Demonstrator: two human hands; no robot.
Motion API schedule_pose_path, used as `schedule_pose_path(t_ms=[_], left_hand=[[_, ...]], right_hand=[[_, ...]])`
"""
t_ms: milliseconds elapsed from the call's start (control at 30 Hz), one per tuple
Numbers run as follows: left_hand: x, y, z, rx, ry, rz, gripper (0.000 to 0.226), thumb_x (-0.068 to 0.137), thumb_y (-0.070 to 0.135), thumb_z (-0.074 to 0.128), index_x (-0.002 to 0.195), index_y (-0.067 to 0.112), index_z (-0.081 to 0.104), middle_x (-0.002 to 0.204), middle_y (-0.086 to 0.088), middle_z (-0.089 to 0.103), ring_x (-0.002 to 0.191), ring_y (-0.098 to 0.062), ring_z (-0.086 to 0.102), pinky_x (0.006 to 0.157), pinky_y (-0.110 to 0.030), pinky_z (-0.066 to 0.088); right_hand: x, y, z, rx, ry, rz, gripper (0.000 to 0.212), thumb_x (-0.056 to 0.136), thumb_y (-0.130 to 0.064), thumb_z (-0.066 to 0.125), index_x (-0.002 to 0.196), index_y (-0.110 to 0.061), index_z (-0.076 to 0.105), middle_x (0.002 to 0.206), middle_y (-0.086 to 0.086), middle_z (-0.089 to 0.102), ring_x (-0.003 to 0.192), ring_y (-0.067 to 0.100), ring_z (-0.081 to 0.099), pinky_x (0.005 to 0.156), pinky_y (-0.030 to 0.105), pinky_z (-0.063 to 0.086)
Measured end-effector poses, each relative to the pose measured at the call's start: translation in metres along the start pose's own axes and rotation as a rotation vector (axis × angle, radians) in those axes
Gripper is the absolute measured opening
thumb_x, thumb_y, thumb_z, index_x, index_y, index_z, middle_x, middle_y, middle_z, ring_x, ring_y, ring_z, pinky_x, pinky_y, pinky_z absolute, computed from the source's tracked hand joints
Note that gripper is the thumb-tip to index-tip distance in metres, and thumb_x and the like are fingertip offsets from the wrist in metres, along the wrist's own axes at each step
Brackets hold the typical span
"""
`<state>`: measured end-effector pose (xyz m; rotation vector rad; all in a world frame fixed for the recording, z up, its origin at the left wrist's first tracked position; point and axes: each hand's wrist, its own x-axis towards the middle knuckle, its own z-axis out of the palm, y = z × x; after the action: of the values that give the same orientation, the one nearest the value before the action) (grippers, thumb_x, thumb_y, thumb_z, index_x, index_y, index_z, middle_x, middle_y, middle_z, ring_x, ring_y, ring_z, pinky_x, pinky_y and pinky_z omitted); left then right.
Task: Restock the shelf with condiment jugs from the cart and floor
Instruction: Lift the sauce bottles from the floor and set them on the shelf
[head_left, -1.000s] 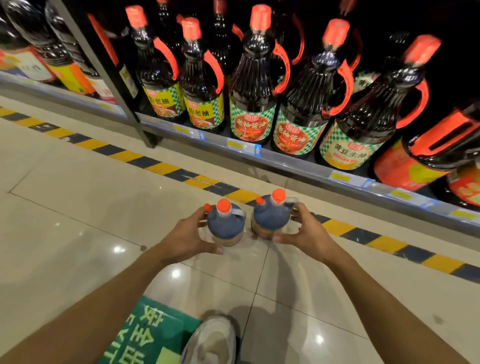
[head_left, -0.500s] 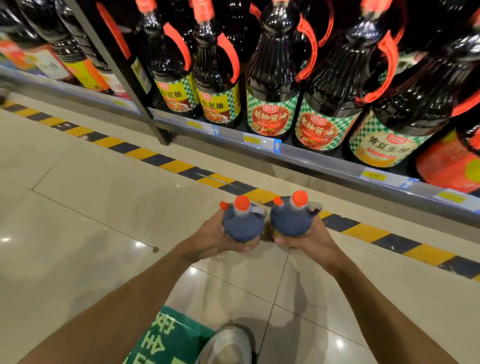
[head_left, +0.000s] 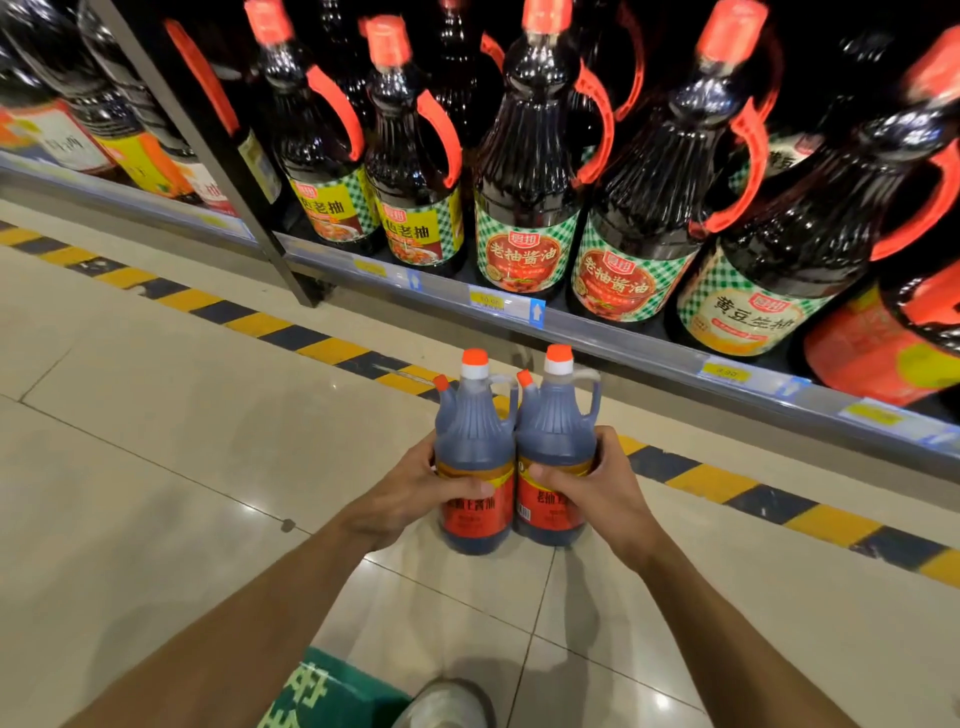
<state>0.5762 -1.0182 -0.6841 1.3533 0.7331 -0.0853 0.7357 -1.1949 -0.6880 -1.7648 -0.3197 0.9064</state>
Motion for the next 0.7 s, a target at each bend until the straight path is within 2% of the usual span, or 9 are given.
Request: schedule_pose_path(t_ms=[200,300,400,533,633,700], left_hand=[[-0.010,0.008,-0.007,-0.024,0.014,-0.019,0.085,0.062,0.038,0.091,0.138,0.030,0.054,0.129,0.000,0.068,0.120,-0.025,0.065,0.104,-0.054,0.050],[-0.016,0.023,-0.008,-0.039,0.022,0.013,0.081,0.066,0.037,0.088,0.138,0.029,0.054,0.127,-0.001,0.069,0.116,-0.025,0.067,0.102,-0.054,0.051],[-0.026,0.046,-0.006,-0.045,0.047,0.057,0.075,0.069,0.038,0.085,0.137,0.028,0.055,0.125,-0.003,0.071,0.114,-0.026,0.069,0.101,-0.055,0.051],[-0.053,0.097,0.004,-0.049,0.089,0.133,0.076,0.063,0.043,0.084,0.133,0.029,0.057,0.120,-0.001,0.073,0.110,-0.023,0.070,0.098,-0.052,0.054],[-0.090,0.150,0.011,-0.070,0.114,0.178,0.080,0.057,0.047,0.084,0.131,0.031,0.057,0.118,0.001,0.074,0.108,-0.020,0.071,0.095,-0.048,0.055],[-0.119,0.193,0.016,-0.069,0.114,0.208,0.080,0.056,0.046,0.084,0.130,0.031,0.058,0.118,0.001,0.074,0.107,-0.020,0.071,0.094,-0.046,0.055]], right_hand=[[-0.008,-0.012,0.005,0.048,-0.003,0.006,0.075,0.062,-0.036,0.090,0.123,-0.023,0.049,0.117,-0.009,0.066,0.099,0.004,0.069,0.071,0.021,0.056],[-0.012,-0.031,0.005,0.078,-0.017,-0.008,0.069,0.065,-0.029,0.091,0.119,-0.017,0.049,0.113,-0.004,0.068,0.093,0.001,0.070,0.069,0.021,0.056],[-0.019,-0.060,-0.001,0.099,-0.014,-0.036,0.075,0.060,-0.028,0.094,0.120,-0.017,0.050,0.112,-0.002,0.069,0.093,0.005,0.072,0.073,0.024,0.056],[-0.039,-0.115,-0.013,0.123,-0.002,-0.092,0.075,0.057,-0.033,0.088,0.119,-0.020,0.049,0.112,-0.001,0.070,0.097,0.011,0.072,0.080,0.033,0.059],[-0.069,-0.170,-0.023,0.183,0.021,-0.146,0.072,0.057,-0.030,0.087,0.114,-0.016,0.047,0.104,-0.002,0.071,0.091,0.010,0.073,0.074,0.030,0.058],[-0.096,-0.212,-0.032,0.209,0.028,-0.165,0.078,0.051,-0.036,0.089,0.114,-0.015,0.047,0.100,-0.003,0.073,0.090,0.011,0.073,0.074,0.028,0.057]])
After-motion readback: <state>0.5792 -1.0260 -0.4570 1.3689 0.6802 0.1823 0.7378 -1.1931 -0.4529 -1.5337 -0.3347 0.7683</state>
